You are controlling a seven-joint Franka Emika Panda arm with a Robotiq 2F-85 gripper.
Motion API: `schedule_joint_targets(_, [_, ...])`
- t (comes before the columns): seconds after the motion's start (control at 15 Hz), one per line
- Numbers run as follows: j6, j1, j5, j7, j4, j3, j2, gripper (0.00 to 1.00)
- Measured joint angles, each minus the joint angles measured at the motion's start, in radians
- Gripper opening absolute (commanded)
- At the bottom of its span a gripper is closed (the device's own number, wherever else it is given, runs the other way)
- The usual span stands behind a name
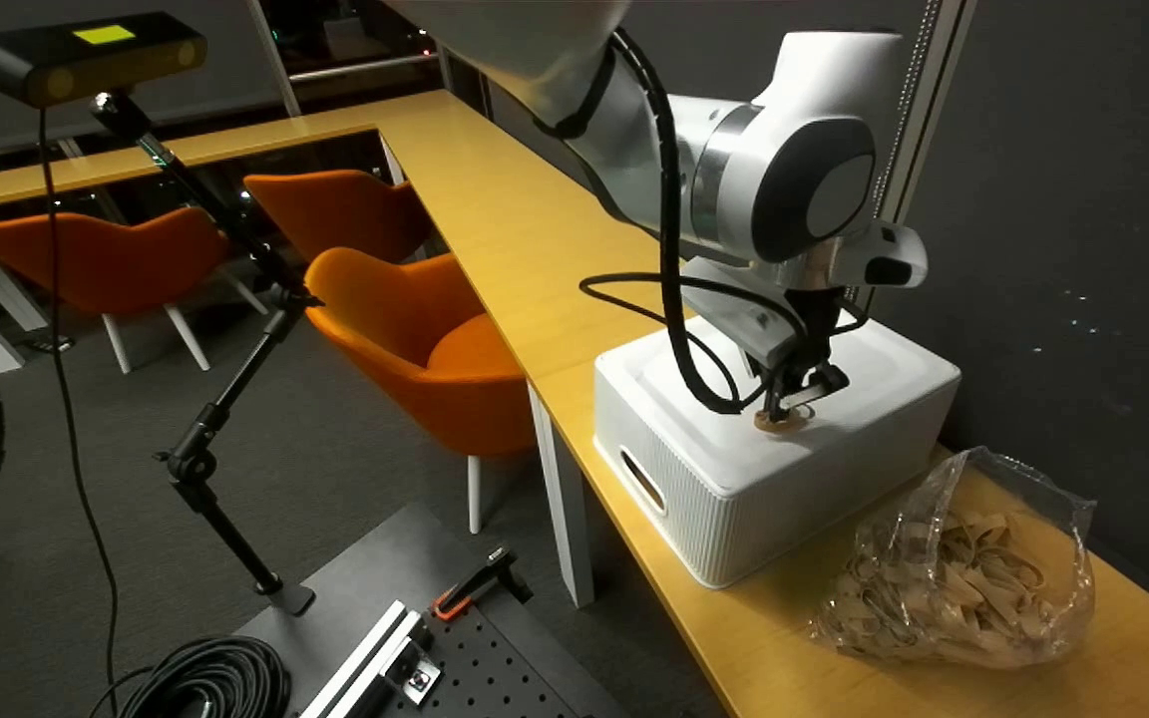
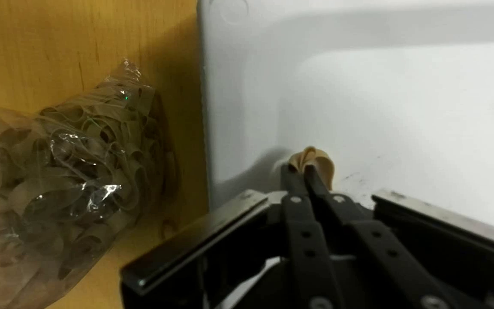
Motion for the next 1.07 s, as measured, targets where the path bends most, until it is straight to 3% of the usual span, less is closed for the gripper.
schedule_joint_targets(0.07, [0.000,0.001,0.000,0.000,0.006,0.000,0.007,0.33])
schedule_joint_targets(0.2, [0.000,0.001,0.000,0.000,0.015,0.000,0.017,0.47])
schedule_joint_targets(0.47, [0.000,0.002,0.000,0.000,0.027,0.000,0.033,0.55])
schedule_joint_targets(0.87, [0.000,0.002,0.000,0.000,0.035,0.000,0.049,0.38])
schedule_joint_targets(0.93, [0.000,0.002,0.000,0.000,0.035,0.000,0.051,0.19])
schedule_joint_targets(1.07, [0.000,0.003,0.000,0.000,0.035,0.000,0.054,0.02])
